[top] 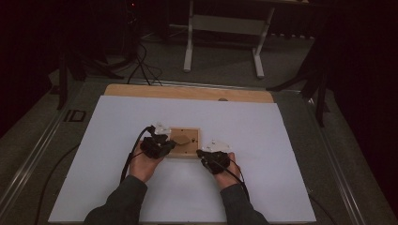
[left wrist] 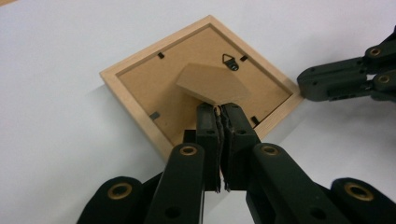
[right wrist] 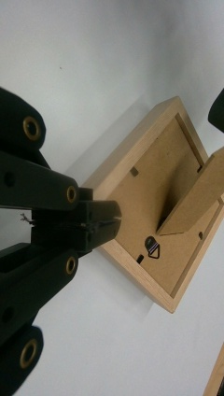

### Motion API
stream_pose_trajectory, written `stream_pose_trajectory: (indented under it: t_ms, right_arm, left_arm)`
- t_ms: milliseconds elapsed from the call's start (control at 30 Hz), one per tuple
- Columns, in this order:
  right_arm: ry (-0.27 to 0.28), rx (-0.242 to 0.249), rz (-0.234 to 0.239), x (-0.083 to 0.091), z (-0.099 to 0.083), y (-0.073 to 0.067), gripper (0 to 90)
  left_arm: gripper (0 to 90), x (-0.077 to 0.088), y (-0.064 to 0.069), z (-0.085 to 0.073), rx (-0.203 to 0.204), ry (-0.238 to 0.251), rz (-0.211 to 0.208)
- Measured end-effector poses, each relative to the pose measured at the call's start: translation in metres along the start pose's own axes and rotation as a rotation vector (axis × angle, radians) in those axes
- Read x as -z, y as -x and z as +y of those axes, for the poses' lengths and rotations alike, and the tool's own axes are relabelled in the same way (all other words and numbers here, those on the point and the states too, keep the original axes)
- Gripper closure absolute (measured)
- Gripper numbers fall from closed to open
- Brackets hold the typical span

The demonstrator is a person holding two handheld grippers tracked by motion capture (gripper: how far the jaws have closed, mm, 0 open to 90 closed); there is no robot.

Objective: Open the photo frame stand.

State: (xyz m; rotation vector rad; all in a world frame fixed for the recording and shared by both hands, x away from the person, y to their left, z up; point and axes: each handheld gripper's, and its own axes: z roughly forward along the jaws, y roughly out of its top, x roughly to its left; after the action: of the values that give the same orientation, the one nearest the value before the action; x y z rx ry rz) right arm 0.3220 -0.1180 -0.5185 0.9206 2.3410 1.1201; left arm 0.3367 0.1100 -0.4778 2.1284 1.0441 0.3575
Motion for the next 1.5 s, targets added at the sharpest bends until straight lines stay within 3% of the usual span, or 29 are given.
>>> stream_pose_trajectory:
  t_ms: [133,467,667,900,1233,1300,1333,1500]
  right_arm:
    - [-0.001,0.001,-0.001,0.000,0.000,0.000,89.5]
    - [0.000,0.002,0.000,0.000,0.000,0.000,89.3]
    - [-0.001,0.001,-0.001,0.000,0.000,0.000,89.1]
    - [0.000,0.004,-0.001,0.000,0.000,0.000,89.1]
    - [0.000,0.005,-0.001,0.000,0.000,0.000,88.9]
    - [0.000,0.005,-0.001,0.000,0.000,0.000,88.9]
    - [0.000,0.005,-0.001,0.000,0.000,0.000,88.9]
    - [-0.001,0.005,-0.002,0.000,0.000,0.000,88.9]
  left_arm:
    - [84.3,-0.002,0.000,0.000,0.010,-0.002,-0.005]
    - [69.9,-0.008,0.002,0.000,0.016,-0.021,-0.023]
    - [60.8,-0.013,0.001,0.003,0.046,-0.021,-0.061]
    - [54.9,-0.019,-0.005,0.006,0.147,-0.011,-0.101]
    - [52.7,-0.028,-0.011,0.010,0.237,-0.009,-0.110]
    - [52.8,-0.028,-0.011,0.010,0.237,-0.009,-0.110]
    - [52.8,-0.029,-0.013,0.010,0.274,-0.003,-0.120]
    - [52.9,-0.031,-0.015,0.010,0.298,-0.006,-0.130]
